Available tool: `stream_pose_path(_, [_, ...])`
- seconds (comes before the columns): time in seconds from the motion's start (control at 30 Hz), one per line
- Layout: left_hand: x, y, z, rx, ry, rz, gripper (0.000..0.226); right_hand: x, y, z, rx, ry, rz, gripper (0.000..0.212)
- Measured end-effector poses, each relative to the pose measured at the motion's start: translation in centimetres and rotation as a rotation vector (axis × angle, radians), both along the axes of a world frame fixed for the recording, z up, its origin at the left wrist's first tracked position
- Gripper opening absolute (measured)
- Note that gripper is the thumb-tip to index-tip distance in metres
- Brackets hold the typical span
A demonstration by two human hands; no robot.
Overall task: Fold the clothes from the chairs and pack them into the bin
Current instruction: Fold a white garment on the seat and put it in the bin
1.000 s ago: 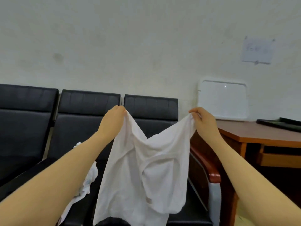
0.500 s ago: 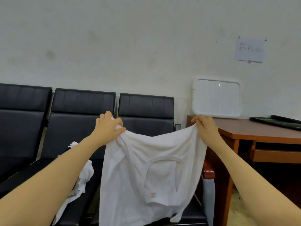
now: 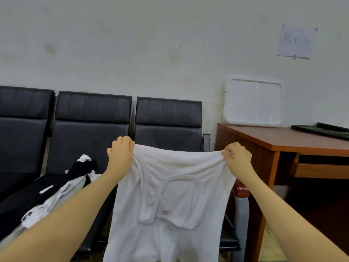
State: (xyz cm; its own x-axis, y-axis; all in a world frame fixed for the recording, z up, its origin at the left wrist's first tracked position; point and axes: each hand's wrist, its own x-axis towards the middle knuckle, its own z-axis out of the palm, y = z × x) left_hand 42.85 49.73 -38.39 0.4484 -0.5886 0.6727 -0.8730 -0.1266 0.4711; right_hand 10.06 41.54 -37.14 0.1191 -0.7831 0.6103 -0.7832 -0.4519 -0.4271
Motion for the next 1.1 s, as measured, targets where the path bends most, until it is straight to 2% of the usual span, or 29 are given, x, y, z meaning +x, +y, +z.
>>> stream_pose_path(0.07, [-0.7, 0.0, 0.1, 0.020, 0.071, -0.054, 0.021, 0.3, 0.6, -0.6, 0.054, -0.229, 0.137, 0.017])
stream_pose_path(0.13, [-1.2, 0.0, 0.0, 0.027, 0.126, -0.149, 0.022, 0.4, 1.0, -1.2, 0.060, -0.337, 0.190, 0.016])
stream_pose_path(0.2, [-1.0, -0.1, -0.5, 0.084, 0.025, -0.207, 0.021, 0.2, 0.6, -1.8, 0.057, -0.251, 0.183, 0.012])
stream_pose_path(0.27, [-0.2, 0.0, -1.4, 0.212, -0.205, -0.219, 0.024, -0.4, -0.1, -2.3, 0.072, -0.044, 0.096, 0.012])
stream_pose_path(0.33, [0.6, 0.0, -2.7, 0.284, -0.380, -0.220, 0.041, -1.0, -0.5, -2.8, 0.088, 0.019, 0.028, 0.017])
stream_pose_path(0.37, [0.9, 0.1, -3.5, 0.281, -0.410, -0.219, 0.049, -1.2, -0.5, -3.1, 0.082, 0.006, 0.005, 0.018])
stream_pose_path(0.4, [1.0, 0.3, -4.1, 0.265, -0.391, -0.211, 0.050, -1.4, -0.4, -3.5, 0.070, -0.007, -0.013, 0.019])
stream_pose_path(0.53, [0.5, 0.8, -5.7, 0.135, -0.209, -0.168, 0.017, -1.8, 0.2, -4.7, 0.025, 0.078, -0.060, 0.019])
stream_pose_path(0.7, [0.4, 2.1, -7.6, 0.025, -0.003, -0.061, 0.014, -2.8, 0.8, -6.0, -0.059, 0.149, -0.035, 0.017])
stream_pose_path(0.93, [-0.1, 2.9, -9.6, 0.027, -0.034, -0.037, 0.012, -1.4, 1.0, -7.5, 0.013, 0.091, 0.002, 0.016])
stream_pose_path(1.1, [0.7, 0.7, -12.0, 0.082, -0.001, -0.013, 0.007, 0.4, -1.2, -9.6, 0.091, 0.187, -0.025, 0.016])
